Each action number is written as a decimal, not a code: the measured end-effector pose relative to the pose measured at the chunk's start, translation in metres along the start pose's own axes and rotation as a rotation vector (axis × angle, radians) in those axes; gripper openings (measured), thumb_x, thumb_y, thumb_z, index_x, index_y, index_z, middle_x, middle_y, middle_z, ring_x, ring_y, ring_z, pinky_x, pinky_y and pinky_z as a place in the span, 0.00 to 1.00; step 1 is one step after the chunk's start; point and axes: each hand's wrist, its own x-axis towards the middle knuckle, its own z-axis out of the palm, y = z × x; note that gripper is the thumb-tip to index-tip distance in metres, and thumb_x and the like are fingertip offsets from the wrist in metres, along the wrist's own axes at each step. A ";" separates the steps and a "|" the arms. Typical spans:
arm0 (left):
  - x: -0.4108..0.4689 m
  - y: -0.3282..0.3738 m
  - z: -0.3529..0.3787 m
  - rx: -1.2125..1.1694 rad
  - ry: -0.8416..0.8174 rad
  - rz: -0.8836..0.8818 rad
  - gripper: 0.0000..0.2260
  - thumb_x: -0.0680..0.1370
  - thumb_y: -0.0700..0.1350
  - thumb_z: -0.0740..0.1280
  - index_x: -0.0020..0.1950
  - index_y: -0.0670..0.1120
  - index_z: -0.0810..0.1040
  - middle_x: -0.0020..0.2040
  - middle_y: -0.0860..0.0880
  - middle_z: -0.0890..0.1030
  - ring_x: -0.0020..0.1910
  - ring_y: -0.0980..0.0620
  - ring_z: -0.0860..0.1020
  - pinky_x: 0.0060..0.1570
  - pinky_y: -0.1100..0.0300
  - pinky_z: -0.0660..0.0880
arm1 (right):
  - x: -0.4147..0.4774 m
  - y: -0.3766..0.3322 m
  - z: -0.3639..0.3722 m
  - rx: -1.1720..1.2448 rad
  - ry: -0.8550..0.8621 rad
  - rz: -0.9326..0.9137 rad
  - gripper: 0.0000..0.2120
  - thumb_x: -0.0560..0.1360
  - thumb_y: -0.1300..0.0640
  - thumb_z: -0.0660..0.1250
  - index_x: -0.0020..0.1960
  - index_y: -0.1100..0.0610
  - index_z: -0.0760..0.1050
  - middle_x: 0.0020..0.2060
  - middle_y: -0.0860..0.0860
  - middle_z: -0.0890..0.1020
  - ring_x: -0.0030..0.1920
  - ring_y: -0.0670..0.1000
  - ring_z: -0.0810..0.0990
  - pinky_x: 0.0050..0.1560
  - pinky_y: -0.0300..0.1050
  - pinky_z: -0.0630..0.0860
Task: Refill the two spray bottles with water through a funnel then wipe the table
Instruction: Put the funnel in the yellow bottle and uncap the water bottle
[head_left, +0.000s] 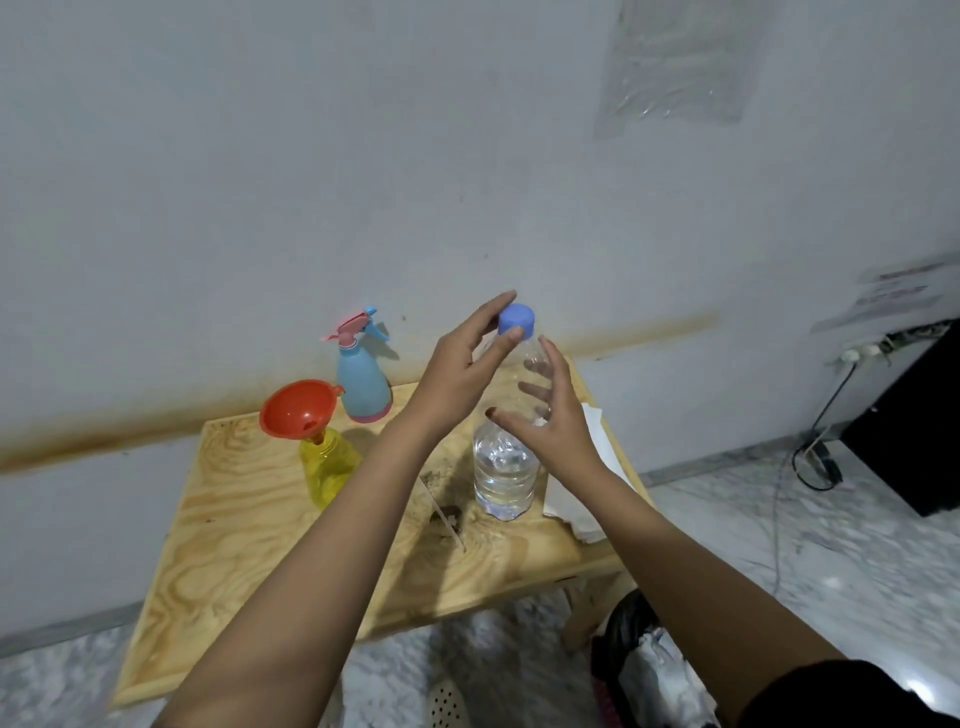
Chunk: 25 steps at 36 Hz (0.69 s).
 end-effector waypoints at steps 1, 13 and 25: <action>0.000 0.000 0.000 -0.001 0.004 0.003 0.16 0.79 0.49 0.63 0.67 0.53 0.70 0.61 0.58 0.76 0.62 0.60 0.73 0.65 0.57 0.69 | 0.000 0.000 -0.001 0.002 -0.003 0.001 0.44 0.67 0.55 0.76 0.72 0.38 0.53 0.69 0.49 0.66 0.63 0.49 0.73 0.61 0.47 0.73; 0.002 0.007 0.018 0.125 0.177 0.089 0.08 0.80 0.44 0.62 0.58 0.43 0.75 0.43 0.59 0.75 0.38 0.68 0.72 0.40 0.75 0.65 | 0.002 0.002 0.008 0.010 0.063 0.017 0.42 0.67 0.53 0.76 0.72 0.40 0.54 0.68 0.50 0.66 0.62 0.51 0.73 0.56 0.44 0.74; -0.004 0.013 0.043 -0.089 0.510 -0.025 0.09 0.75 0.44 0.71 0.53 0.45 0.77 0.49 0.53 0.81 0.50 0.57 0.78 0.52 0.65 0.73 | 0.005 0.006 0.007 0.031 0.047 0.030 0.42 0.68 0.60 0.74 0.72 0.42 0.54 0.68 0.50 0.65 0.63 0.52 0.72 0.50 0.42 0.77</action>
